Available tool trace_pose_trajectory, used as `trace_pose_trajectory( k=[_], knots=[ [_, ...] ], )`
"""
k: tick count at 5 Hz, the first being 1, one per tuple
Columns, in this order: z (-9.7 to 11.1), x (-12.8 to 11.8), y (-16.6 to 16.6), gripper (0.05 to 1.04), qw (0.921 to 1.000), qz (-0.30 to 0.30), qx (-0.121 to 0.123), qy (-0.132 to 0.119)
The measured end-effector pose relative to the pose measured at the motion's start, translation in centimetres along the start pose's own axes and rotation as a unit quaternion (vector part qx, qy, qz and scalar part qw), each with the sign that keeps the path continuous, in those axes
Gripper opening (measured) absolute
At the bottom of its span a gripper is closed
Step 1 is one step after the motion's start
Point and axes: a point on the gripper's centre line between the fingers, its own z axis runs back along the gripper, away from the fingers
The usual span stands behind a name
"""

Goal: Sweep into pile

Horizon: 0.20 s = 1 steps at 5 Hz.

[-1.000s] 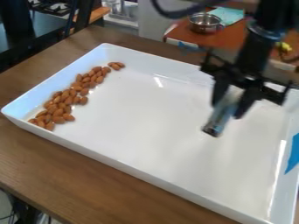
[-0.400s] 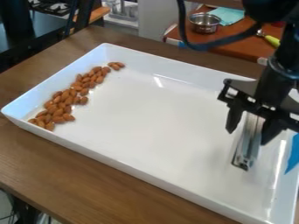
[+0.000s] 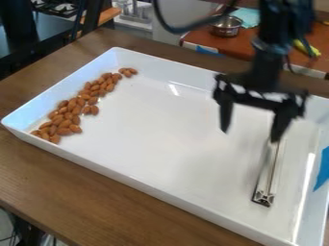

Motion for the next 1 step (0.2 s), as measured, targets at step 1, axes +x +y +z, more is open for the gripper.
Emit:
trace_pose_trajectory(
  k=[1],
  knots=[
    [6.01, 0.74, 3.82, 1.0, 0.997, 0.004, -0.073, -0.026]
  ],
)
